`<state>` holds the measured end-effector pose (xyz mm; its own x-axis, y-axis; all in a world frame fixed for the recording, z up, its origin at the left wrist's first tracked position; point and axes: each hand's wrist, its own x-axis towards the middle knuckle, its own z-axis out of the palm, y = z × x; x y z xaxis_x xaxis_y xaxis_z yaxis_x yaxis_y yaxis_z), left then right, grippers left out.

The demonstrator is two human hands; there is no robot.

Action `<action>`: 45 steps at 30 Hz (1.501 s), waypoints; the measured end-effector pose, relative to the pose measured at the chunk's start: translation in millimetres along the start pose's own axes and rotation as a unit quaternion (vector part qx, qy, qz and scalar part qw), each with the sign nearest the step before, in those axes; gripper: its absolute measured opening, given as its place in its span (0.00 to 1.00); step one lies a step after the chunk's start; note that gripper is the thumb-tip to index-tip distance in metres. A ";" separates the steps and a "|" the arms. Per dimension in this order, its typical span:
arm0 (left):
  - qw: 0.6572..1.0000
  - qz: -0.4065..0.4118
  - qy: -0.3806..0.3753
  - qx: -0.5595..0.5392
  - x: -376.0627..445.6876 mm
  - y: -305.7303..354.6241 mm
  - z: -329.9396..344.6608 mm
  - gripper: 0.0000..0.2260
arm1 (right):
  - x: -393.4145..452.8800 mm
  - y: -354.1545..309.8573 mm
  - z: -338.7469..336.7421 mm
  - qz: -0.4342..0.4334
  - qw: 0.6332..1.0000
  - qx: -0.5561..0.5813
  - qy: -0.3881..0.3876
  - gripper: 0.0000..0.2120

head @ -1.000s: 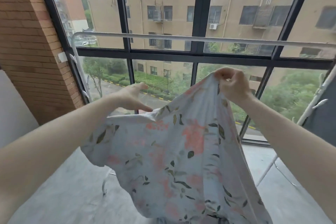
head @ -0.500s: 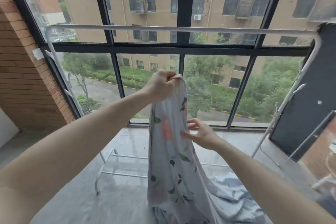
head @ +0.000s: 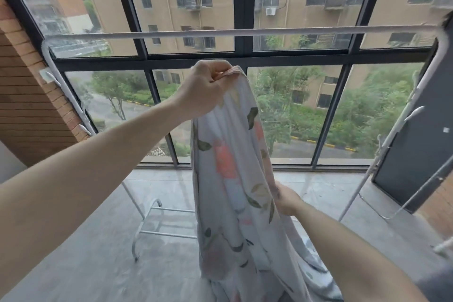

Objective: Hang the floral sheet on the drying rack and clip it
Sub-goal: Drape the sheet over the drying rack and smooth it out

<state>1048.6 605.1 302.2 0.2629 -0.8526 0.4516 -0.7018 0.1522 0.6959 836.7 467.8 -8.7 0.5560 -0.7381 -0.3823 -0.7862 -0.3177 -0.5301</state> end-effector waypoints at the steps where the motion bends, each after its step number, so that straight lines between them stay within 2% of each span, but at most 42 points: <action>1: 1.000 0.000 0.019 0.011 6.0 2.6 -3.6 0.15 | 2.6 1.8 0.5 0.012 0.998 -0.035 -0.042 0.28; 2: 0.999 -0.004 0.041 0.022 12.7 3.5 -8.3 0.15 | 7.3 7.3 5.6 0.029 0.995 -0.056 -0.080 0.23; 4: 0.996 -0.011 0.078 0.038 22.1 -0.5 -21.4 0.16 | 11.2 26.9 21.9 0.069 0.982 -0.103 -0.146 0.06; 6: 0.993 -0.020 0.104 0.044 31.4 -13.0 -36.7 0.15 | 10.5 48.8 36.3 0.069 0.979 -0.112 -0.155 0.11; 7: 0.992 -0.024 0.114 0.049 34.4 -21.0 -44.2 0.14 | 7.4 57.7 39.8 0.072 0.985 -0.088 -0.129 0.12; 9: 0.988 -0.039 0.135 0.059 41.3 -41.6 -59.5 0.15 | 13.7 74.3 36.4 0.101 0.994 0.008 -0.045 0.10; 10: 0.986 -0.050 0.146 0.068 44.0 -52.7 -68.5 0.15 | 27.9 83.3 26.7 0.121 0.990 0.070 0.021 0.10; 12: 0.977 -0.084 0.164 0.103 45.1 -78.2 -92.8 0.17 | 46.0 85.0 -27.8 0.166 0.954 0.175 0.176 0.09; 14: 0.963 -0.137 0.175 0.155 44.0 -103.4 -118.7 0.18 | 42.7 53.7 -113.8 0.163 0.904 0.256 0.302 0.09; 17: 0.943 -0.207 0.186 0.183 50.8 -121.4 -161.4 0.19 | 6.5 -54.4 -275.0 0.075 0.821 0.317 0.469 0.14; 18: 0.940 -0.211 0.195 0.186 60.3 -119.1 -173.8 0.20 | -12.6 -97.9 -324.0 0.007 0.777 0.326 0.539 0.15; 20: 0.927 -0.219 0.238 0.189 81.8 -101.5 -202.7 0.21 | -63.4 -200.0 -398.4 -0.174 0.714 0.319 0.599 0.15; 21: 0.920 -0.228 0.249 0.200 89.0 -89.7 -217.9 0.20 | -83.5 -245.0 -419.0 -0.264 0.688 0.293 0.609 0.15; 23: 0.900 -0.257 0.251 0.248 96.8 -82.3 -243.2 0.13 | -100.1 -297.8 -437.2 -0.360 0.684 0.221 0.595 0.11; 25: 0.884 -0.282 0.230 0.293 82.9 -86.6 -273.9 0.12 | -103.7 -318.8 -431.1 -0.331 0.742 0.169 0.558 0.10; 27: 0.871 -0.302 0.212 0.323 73.4 -106.7 -293.3 0.13 | -102.2 -315.6 -425.5 -0.327 0.751 0.153 0.553 0.10; 30: 0.870 -0.308 0.216 0.318 37.2 -122.6 -311.6 0.11 | -124.0 -341.4 -399.5 -0.411 0.663 0.196 0.594 0.10; 31: 0.871 -0.307 0.215 0.319 32.6 -120.6 -309.0 0.10 | -127.4 -348.9 -399.5 -0.439 0.649 0.203 0.587 0.10; 33: 0.857 -0.327 0.210 0.339 22.4 -121.1 -309.3 0.10 | -124.0 -360.2 -392.4 -0.438 0.675 0.183 0.565 0.11; 36: 0.822 -0.368 0.134 0.412 -1.8 -113.2 -299.2 0.15 | -106.3 -342.7 -365.8 -0.374 0.713 0.183 0.564 0.13; 37: 0.818 -0.366 0.105 0.431 -10.6 -106.5 -293.4 0.15 | -100.5 -337.5 -351.7 -0.372 0.714 0.183 0.564 0.14; 38: 0.824 -0.363 0.074 0.428 -16.7 -98.6 -282.7 0.16 | -98.9 -337.1 -338.3 -0.386 0.718 0.177 0.551 0.15; 40: 0.892 -0.304 -0.008 0.335 -18.3 -76.9 -248.4 0.19 | -95.4 -345.6 -318.3 -0.398 0.736 0.190 0.514 0.15; 42: 0.955 -0.209 -0.066 0.199 -4.4 -51.2 -200.7 0.27 | -96.3 -359.1 -302.9 -0.402 0.754 0.199 0.480 0.13; 43: 0.968 -0.172 -0.091 0.159 1.8 -34.3 -174.9 0.29 | -96.5 -364.8 -294.5 -0.411 0.762 0.204 0.457 0.12; 45: 0.982 -0.128 -0.101 0.097 18.3 -22.8 -132.8 0.22 | -101.2 -374.7 -274.6 -0.433 0.773 0.214 0.412 0.12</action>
<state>1157.4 652.4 368.7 0.3241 -0.9353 0.1420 -0.7483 -0.1616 0.6434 1001.0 498.1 436.4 0.3251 -0.5442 0.7734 0.0433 -0.8084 -0.5870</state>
